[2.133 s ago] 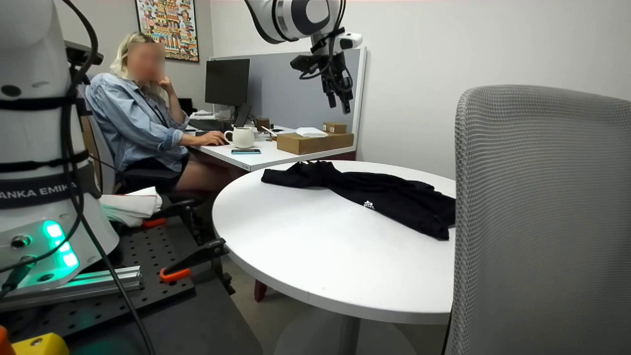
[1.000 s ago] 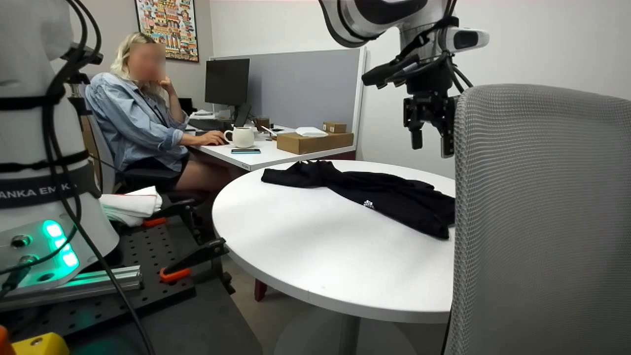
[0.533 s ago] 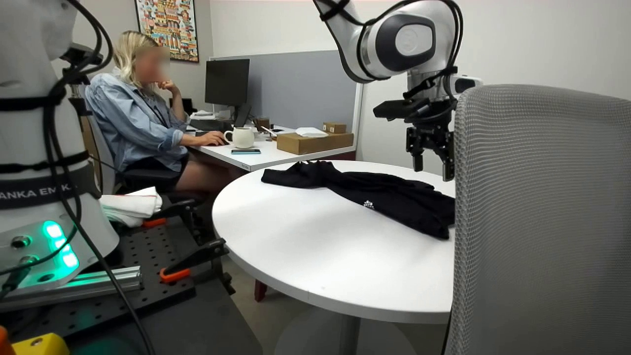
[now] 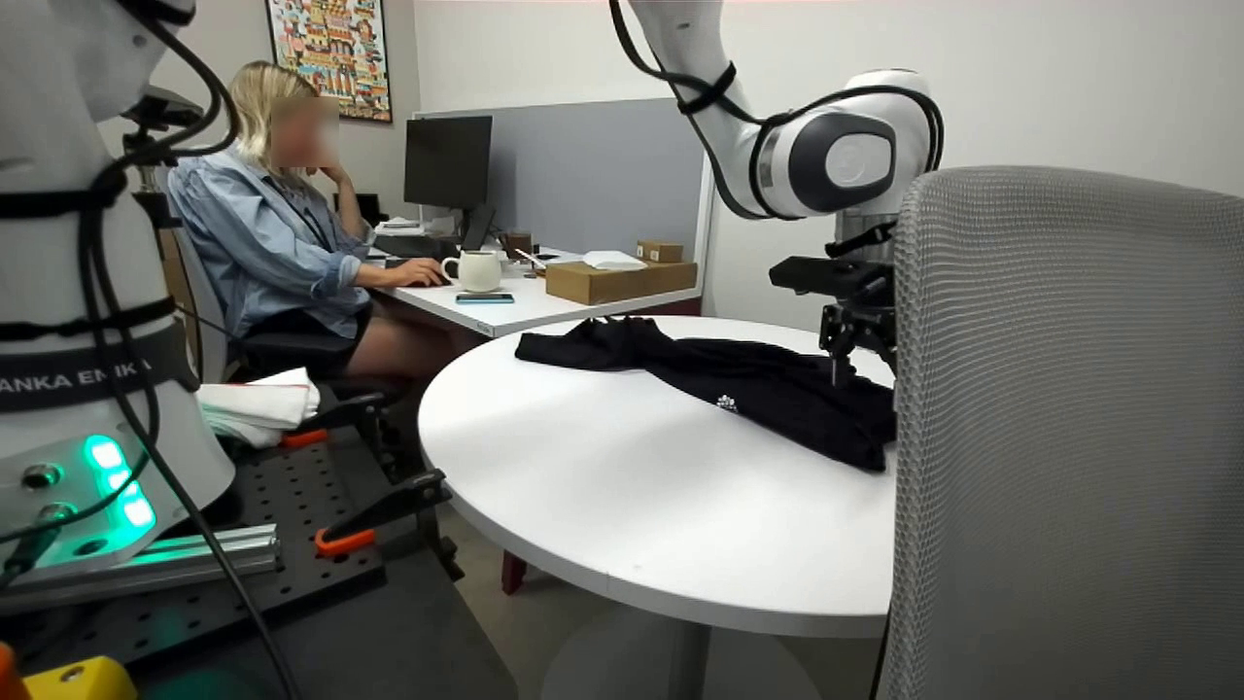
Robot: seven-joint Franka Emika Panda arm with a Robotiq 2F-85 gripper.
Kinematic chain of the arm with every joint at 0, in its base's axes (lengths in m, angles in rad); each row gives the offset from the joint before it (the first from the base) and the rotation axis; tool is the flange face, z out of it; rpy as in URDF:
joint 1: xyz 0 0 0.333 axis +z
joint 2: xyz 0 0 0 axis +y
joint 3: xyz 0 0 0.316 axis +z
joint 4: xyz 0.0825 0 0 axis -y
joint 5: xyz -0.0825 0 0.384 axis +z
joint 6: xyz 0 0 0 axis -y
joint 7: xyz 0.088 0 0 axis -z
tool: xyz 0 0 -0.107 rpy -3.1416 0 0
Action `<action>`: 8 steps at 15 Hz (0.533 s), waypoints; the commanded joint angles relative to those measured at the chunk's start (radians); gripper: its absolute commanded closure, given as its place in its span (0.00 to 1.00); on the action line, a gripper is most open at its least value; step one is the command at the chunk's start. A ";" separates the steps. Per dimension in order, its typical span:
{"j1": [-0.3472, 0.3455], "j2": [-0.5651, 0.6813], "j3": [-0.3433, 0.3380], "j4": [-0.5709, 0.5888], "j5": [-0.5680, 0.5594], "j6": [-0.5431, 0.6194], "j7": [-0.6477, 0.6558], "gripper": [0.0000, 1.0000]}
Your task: Fold the shirt from right to left then top to bottom
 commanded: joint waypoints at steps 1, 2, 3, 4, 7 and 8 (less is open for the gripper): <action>-0.054 0.117 0.037 0.166 0.034 -0.086 -0.079 0.00; -0.063 0.137 0.042 0.191 0.038 -0.098 -0.089 0.00; -0.080 0.159 0.051 0.218 0.048 -0.112 -0.106 0.00; -0.091 0.179 0.057 0.241 0.055 -0.124 -0.117 0.00; -0.119 0.231 0.071 0.292 0.074 -0.147 -0.143 0.00; -0.127 0.246 0.076 0.307 0.082 -0.155 -0.151 0.00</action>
